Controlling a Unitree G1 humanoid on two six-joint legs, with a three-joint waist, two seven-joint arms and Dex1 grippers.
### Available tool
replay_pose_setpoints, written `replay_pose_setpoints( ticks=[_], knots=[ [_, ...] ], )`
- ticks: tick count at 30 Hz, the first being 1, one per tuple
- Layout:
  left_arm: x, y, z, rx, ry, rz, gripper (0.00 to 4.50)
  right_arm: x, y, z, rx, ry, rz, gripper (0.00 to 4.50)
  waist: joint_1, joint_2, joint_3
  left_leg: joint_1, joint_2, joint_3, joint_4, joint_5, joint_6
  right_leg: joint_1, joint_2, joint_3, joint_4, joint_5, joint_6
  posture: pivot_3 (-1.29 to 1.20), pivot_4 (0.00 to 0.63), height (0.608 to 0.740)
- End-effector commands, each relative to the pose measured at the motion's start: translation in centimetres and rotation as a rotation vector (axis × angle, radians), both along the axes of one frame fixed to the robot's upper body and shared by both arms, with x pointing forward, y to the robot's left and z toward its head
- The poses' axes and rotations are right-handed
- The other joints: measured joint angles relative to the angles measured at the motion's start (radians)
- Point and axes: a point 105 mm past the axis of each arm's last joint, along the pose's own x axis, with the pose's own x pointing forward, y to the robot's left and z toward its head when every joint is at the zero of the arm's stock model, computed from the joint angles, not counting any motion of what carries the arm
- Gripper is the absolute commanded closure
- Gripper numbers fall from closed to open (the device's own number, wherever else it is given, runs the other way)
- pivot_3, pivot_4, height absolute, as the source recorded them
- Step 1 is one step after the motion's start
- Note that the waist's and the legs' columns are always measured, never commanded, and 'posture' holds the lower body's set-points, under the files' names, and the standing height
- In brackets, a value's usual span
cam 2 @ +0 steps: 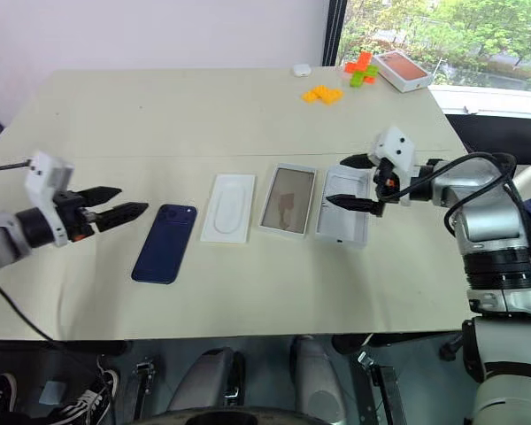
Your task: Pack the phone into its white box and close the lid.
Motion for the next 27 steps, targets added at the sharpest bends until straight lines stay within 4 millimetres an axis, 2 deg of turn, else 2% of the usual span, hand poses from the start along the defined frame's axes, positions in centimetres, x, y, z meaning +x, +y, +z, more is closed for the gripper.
replay_pose_setpoints(
  ticks=[1, 4, 8, 14, 18, 21, 27],
  knots=[
    [1.6, -1.1, -0.4, -0.024, 0.030, 0.105, 0.05, -0.7, 1.4, -0.2, -0.055, -0.080, 0.047, 0.01, 0.003, 0.000, 0.000, 0.000, 0.000, 0.000, 0.000, 0.000, 0.000, 0.000, 0.000, 0.000, 0.000, 0.000, 0.000, 0.00, 0.150, 0.740],
    [3.1, -3.3, -1.4, -0.044, 0.057, 0.157, 0.05, -1.0, 1.8, -0.7, -0.055, -0.073, 0.056, 0.01, 0.004, 0.000, 0.000, 0.000, -0.002, 0.000, 0.001, 0.000, 0.000, 0.001, -0.001, 0.000, 0.000, 0.000, 0.000, 0.00, 0.150, 0.740],
    [4.0, -6.3, -2.2, -0.080, 0.085, 0.140, 0.05, -1.3, 1.9, -0.2, -0.010, -0.051, 0.066, 0.01, 0.002, 0.000, 0.000, -0.001, -0.004, 0.000, 0.001, 0.000, -0.001, 0.001, -0.004, 0.000, 0.000, 0.001, 0.002, 0.00, 0.150, 0.740],
    [5.7, -7.3, -3.5, -0.128, 0.134, 0.216, 0.05, -1.5, 1.6, -0.8, -0.023, -0.051, 0.063, 0.01, 0.002, 0.000, 0.000, 0.000, -0.004, -0.001, 0.000, 0.001, -0.002, 0.001, -0.004, 0.000, 0.000, 0.001, 0.002, 0.00, 0.150, 0.740],
    [6.3, -8.9, -3.7, -0.210, 0.162, 0.187, 0.05, -1.4, 1.7, -0.6, -0.009, -0.058, 0.058, 0.01, 0.002, 0.000, 0.000, 0.000, -0.004, -0.001, 0.000, 0.002, -0.003, 0.002, -0.004, 0.000, 0.000, 0.001, 0.001, 0.00, 0.150, 0.740],
    [6.2, -10.9, -3.2, -0.281, 0.175, 0.113, 0.05, -1.3, 1.7, -0.5, -0.006, -0.063, 0.057, 0.01, 0.003, -0.001, 0.000, 0.000, -0.004, -0.001, 0.000, 0.002, -0.003, 0.002, -0.004, -0.001, 0.000, 0.001, 0.002, 0.00, 0.150, 0.740],
    [6.5, -11.2, -3.9, -0.300, 0.231, 0.120, 0.05, -1.2, 1.7, -0.6, -0.007, -0.071, 0.051, 0.01, 0.001, -0.001, 0.000, 0.000, -0.004, -0.001, 0.000, 0.002, -0.003, 0.002, -0.004, 0.000, 0.000, 0.001, 0.002, 0.00, 0.150, 0.740]
  ],
)
